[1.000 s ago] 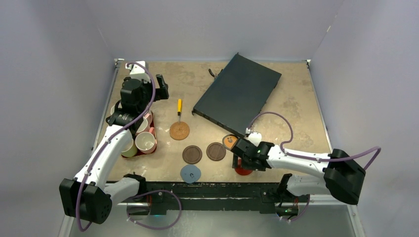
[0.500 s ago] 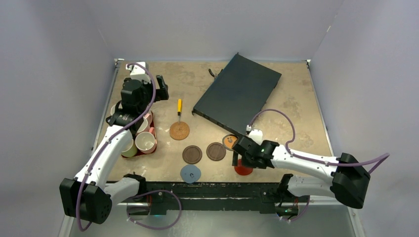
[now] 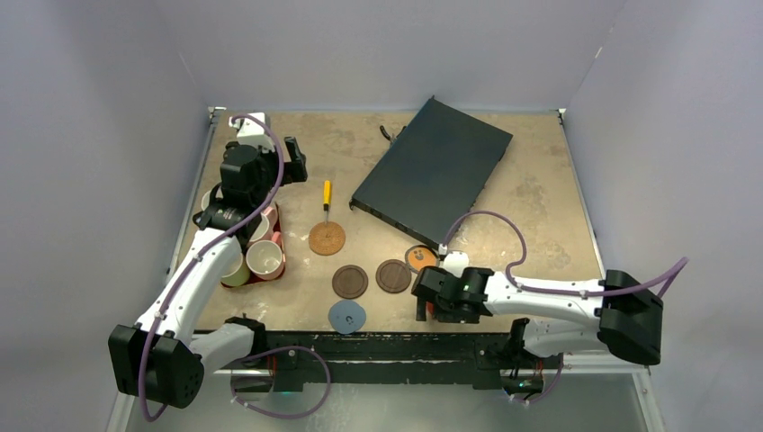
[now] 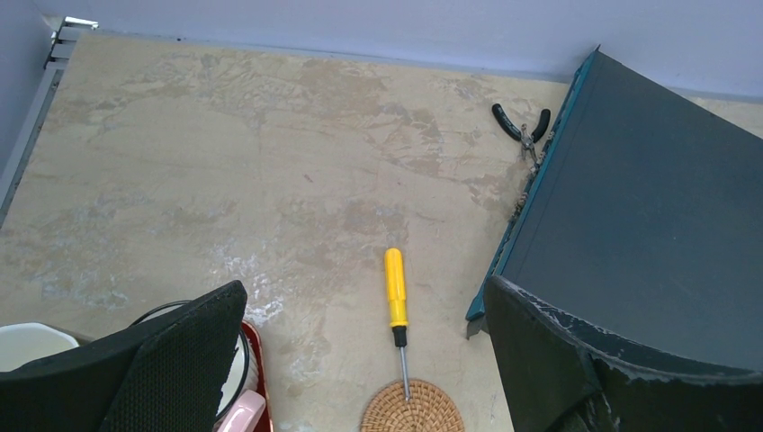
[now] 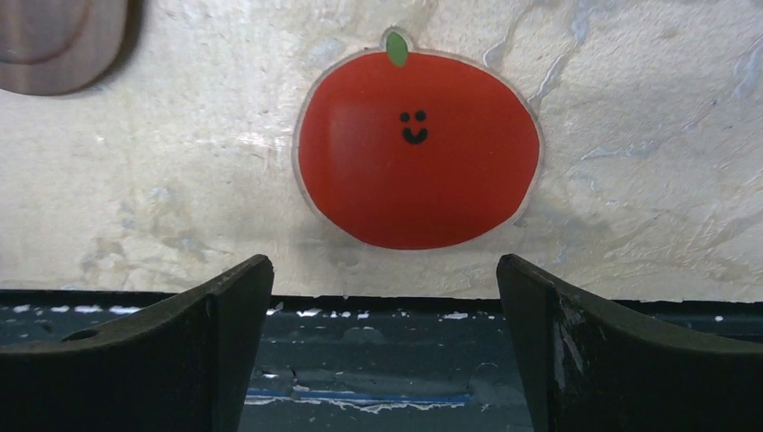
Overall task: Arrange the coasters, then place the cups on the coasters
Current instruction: Move the coaster to the center of the board.
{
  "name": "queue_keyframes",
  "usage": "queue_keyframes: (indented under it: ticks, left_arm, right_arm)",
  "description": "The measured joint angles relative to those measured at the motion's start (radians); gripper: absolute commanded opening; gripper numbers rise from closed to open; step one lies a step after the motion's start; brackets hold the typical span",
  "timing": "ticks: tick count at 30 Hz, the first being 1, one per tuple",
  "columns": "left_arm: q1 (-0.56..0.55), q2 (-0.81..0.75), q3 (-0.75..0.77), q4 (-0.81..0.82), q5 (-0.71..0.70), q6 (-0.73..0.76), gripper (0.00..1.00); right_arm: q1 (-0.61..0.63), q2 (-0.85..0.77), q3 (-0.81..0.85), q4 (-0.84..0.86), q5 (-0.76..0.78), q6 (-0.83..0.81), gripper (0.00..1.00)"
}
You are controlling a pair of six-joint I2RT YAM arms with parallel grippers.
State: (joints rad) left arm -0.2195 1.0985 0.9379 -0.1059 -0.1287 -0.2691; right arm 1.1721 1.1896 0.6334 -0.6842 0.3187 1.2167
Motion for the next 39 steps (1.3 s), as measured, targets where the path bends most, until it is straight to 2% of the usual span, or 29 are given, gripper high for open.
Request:
queue_keyframes:
  ticks: [4, 13, 29, 39]
  left_arm:
    - [0.000, 0.000, 0.000, 0.000, -0.003, 0.000, 0.99]
    - [-0.004, 0.000, 0.000, 0.000, -0.005, 0.000, 0.99]
    - [-0.006, -0.010, -0.005, 0.000, -0.014, 0.000, 0.99]
    - [-0.011, -0.025, -0.005, 0.001, -0.035, 0.000, 0.99]
  right_arm:
    - [0.006, 0.035, -0.026, 0.017, -0.014, 0.025, 0.95]
    - [0.006, -0.021, -0.071, 0.024, -0.022, 0.074, 0.88]
    - [-0.003, 0.077, -0.023, 0.002, -0.018, 0.058, 0.89]
    - [-0.138, 0.100, -0.007, 0.037, -0.021, -0.027, 0.82]
